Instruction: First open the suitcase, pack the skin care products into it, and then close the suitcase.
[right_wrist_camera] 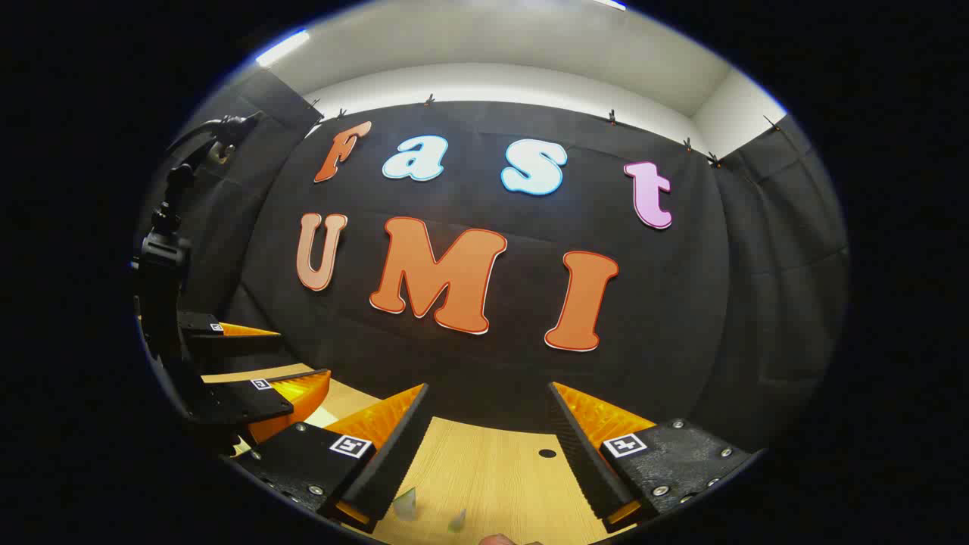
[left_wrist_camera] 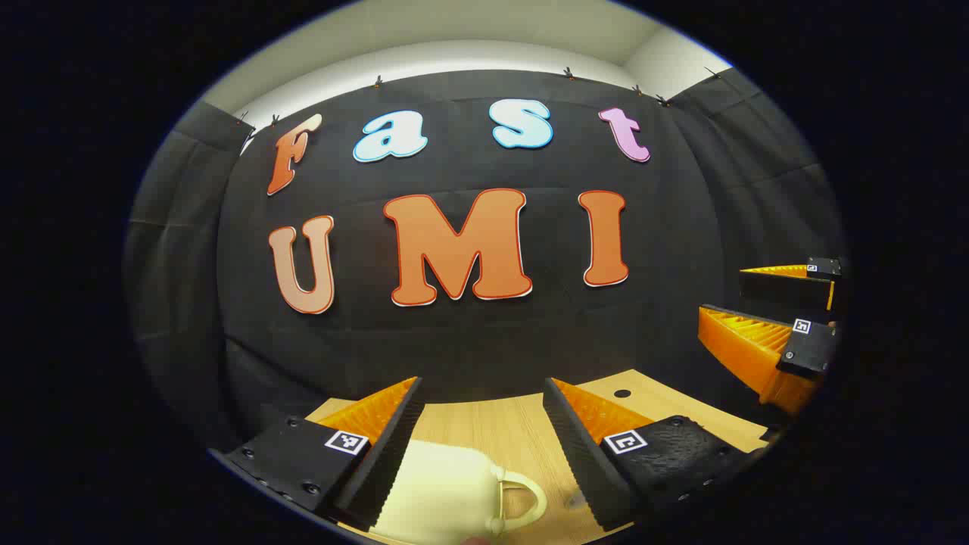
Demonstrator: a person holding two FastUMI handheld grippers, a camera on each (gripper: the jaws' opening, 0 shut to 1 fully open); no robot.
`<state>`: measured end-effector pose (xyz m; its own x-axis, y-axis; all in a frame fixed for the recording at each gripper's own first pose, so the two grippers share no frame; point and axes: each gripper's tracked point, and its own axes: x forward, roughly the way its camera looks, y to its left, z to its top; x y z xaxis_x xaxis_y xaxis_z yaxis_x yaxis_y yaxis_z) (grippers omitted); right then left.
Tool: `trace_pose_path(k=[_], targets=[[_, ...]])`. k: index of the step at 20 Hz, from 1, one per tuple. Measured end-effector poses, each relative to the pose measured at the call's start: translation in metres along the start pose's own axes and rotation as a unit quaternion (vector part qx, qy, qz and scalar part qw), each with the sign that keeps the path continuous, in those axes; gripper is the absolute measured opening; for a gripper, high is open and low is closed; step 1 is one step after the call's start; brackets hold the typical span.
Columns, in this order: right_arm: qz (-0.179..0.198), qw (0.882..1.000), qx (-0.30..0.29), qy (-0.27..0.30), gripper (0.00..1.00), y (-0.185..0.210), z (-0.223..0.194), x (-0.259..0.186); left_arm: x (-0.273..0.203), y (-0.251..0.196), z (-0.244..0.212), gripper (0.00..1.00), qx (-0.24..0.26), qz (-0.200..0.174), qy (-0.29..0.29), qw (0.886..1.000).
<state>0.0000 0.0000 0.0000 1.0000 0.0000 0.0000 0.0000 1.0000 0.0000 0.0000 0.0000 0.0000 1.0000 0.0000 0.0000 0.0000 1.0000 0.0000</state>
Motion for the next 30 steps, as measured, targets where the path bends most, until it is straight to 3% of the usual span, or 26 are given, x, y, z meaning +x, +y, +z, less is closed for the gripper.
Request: trace_pose_path(k=[8, 14, 18, 19, 22, 25, 27, 30], targets=[[-0.020, 1.000, 0.011, -0.011, 0.95, -0.044, 0.008, 0.007, 0.005, 0.028, 0.009, 0.97, -0.005, 0.045, 0.007, 0.999], [0.020, 0.999, 0.038, -0.008, 0.95, -0.016, 0.004, 0.014, 0.000, 0.038, 0.000, 0.97, -0.004, 0.062, 0.004, 0.998], [0.028, 0.999, 0.037, 0.005, 0.92, -0.016, -0.010, 0.018, 0.004, 0.020, -0.025, 0.99, 0.056, 0.040, 0.006, 0.998], [0.021, 0.999, 0.029, 0.005, 0.95, -0.022, -0.010, 0.019, 0.004, 0.012, -0.040, 0.98, 0.076, 0.028, 0.016, 0.997], [0.008, 1.000, 0.018, 0.006, 0.95, -0.038, -0.013, 0.020, 0.010, -0.014, -0.086, 0.99, 0.143, -0.023, 0.062, 0.987], [-0.009, 1.000, 0.005, 0.014, 0.95, -0.055, -0.023, 0.018, 0.007, -0.036, -0.133, 0.97, 0.200, -0.067, 0.112, 0.971], [-0.023, 0.999, -0.003, 0.021, 0.95, -0.071, -0.033, 0.015, 0.008, -0.053, -0.171, 0.97, 0.246, -0.113, 0.157, 0.950], [-0.039, 0.999, -0.005, 0.027, 0.95, -0.088, -0.041, 0.011, 0.003, -0.062, -0.216, 0.97, 0.297, -0.143, 0.204, 0.922]])
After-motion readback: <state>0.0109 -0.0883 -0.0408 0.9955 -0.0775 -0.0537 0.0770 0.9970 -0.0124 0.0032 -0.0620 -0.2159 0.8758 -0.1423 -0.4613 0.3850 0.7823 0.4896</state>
